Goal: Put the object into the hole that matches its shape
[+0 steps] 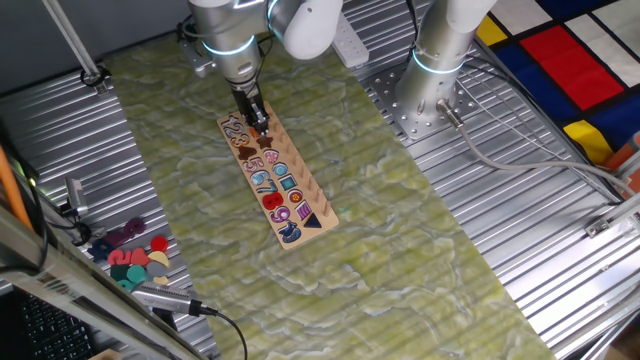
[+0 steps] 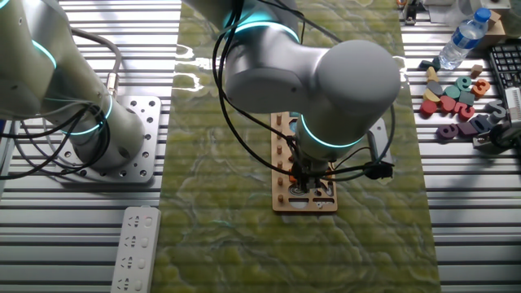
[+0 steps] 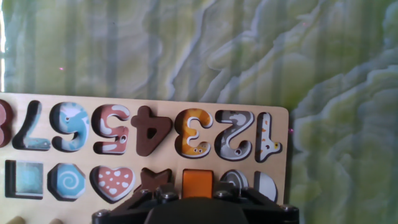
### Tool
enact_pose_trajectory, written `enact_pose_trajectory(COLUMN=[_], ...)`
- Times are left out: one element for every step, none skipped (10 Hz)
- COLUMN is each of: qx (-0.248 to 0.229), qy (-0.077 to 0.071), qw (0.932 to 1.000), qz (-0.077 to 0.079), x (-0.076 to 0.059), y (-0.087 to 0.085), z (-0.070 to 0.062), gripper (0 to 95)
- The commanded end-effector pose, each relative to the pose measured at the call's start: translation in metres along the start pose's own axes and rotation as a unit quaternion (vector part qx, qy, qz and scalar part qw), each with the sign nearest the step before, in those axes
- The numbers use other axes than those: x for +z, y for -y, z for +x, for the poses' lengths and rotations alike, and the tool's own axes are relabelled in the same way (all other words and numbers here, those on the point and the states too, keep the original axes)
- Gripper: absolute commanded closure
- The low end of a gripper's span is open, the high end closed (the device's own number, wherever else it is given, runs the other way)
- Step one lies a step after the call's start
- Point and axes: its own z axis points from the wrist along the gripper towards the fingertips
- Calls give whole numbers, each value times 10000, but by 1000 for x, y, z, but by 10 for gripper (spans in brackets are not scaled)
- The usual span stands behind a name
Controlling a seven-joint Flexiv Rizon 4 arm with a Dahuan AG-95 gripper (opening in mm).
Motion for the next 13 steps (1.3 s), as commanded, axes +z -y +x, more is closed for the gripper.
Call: enact_pose_trajectory(qx=[-34, -54, -86, -128, -133, -177, -250, -334, -388, -400, -322, -199, -63], qy=[-23, -48, -43, -33, -18, -6, -2, -2, -3, -8, -22, -25, -19], qw=[10000, 10000, 10000, 9999, 9999, 9998, 9997, 9994, 9992, 9992, 9995, 9998, 10000], qz=[-15, -18, -15, -17, -19, -30, -41, -27, -9, 17, 56, 58, 56], x=[-3, -7, -11, -14, -18, -24, -27, -30, -32, -32, -30, -28, -29], y=[0, 0, 0, 0, 0, -1, -2, -4, -7, -11, -24, -36, -53], z=[-1, -3, -7, -15, -20, -30, -37, -45, -51, -60, -75, -89, -108], gripper=[570, 570, 570, 570, 570, 950, 950, 950, 950, 950, 950, 950, 950])
